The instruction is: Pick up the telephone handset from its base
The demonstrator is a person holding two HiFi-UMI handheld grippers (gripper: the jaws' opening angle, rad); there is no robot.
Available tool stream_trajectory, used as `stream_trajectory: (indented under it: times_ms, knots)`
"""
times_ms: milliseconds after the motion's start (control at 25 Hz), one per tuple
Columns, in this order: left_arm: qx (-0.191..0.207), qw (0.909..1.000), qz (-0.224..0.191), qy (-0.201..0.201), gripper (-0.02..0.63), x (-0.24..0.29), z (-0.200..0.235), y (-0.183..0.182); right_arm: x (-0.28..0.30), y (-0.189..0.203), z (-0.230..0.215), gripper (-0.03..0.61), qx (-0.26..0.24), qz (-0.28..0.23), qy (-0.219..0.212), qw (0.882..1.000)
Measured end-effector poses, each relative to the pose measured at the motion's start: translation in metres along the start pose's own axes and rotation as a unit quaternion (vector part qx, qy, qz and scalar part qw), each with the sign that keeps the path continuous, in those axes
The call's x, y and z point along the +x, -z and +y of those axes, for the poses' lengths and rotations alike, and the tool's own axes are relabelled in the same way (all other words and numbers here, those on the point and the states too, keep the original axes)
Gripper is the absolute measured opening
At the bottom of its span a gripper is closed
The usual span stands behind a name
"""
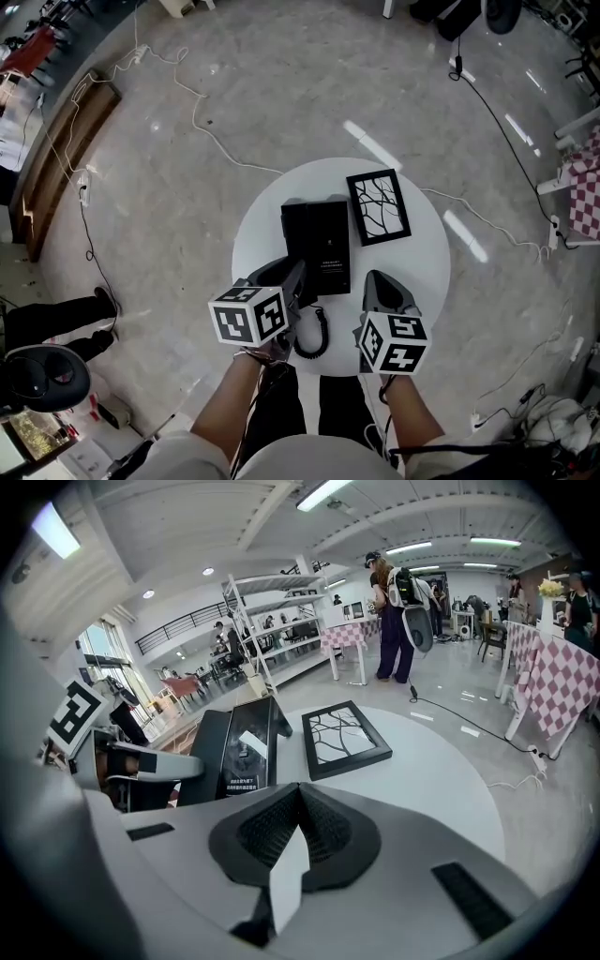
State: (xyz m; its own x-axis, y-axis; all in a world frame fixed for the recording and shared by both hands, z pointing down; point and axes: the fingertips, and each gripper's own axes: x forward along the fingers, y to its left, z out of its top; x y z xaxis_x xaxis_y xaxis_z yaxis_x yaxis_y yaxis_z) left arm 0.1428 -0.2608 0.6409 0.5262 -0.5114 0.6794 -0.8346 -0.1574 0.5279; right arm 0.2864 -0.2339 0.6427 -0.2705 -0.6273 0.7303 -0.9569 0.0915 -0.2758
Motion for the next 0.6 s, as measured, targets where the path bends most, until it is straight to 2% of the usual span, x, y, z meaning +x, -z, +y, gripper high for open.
stream_trajectory:
  times_ms: [320,440,600]
  knots:
    - [-0.005,0.9998,0.007,0.016,0.086,-0.005,0.000,0.011,0.001,0.006,0.002,0.022,0.002,0.004,-0.004,1.000]
    - [0.009,0.9999,0.012,0.005,0.089,-0.005,0.006,0.016,0.001,0.003,0.001,0.023,0.003,0.001,-0.003,1.000]
    - [0.006,0.9999,0.012,0.002,0.101,-0.003,0.007,0.016,0.000,0.002,0.000,0.023,0.005,0.000,-0.002,1.000]
